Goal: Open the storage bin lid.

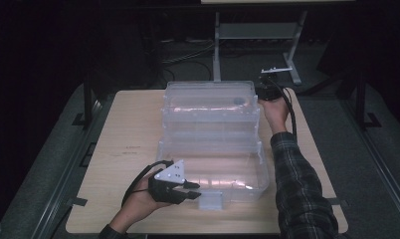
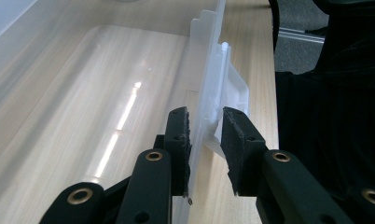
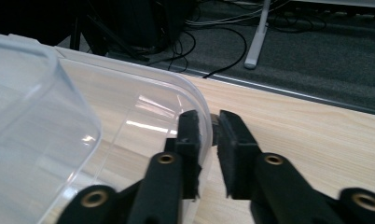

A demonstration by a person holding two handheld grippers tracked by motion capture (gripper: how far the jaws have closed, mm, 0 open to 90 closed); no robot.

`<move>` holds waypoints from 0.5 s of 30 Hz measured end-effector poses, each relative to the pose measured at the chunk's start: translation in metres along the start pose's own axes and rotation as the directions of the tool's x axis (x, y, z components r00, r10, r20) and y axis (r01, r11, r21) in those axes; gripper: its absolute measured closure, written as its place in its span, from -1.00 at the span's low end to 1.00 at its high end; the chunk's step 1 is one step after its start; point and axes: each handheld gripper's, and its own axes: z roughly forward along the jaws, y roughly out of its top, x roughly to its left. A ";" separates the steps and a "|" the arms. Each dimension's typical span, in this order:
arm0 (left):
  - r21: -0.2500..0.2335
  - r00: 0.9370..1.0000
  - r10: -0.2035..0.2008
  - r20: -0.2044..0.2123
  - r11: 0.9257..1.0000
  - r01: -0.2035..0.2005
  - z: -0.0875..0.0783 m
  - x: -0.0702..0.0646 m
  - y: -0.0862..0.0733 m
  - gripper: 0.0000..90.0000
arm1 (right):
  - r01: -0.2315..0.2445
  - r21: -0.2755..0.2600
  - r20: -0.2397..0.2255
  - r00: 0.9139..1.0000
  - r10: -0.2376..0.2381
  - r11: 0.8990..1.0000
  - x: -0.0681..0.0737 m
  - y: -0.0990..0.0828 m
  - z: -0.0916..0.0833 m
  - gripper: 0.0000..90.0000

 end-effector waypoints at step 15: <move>-0.006 0.999 -0.039 0.023 0.999 0.039 0.001 0.002 0.000 0.59 | -0.014 -0.005 -0.027 1.000 0.014 1.000 -0.018 0.005 -0.033 0.17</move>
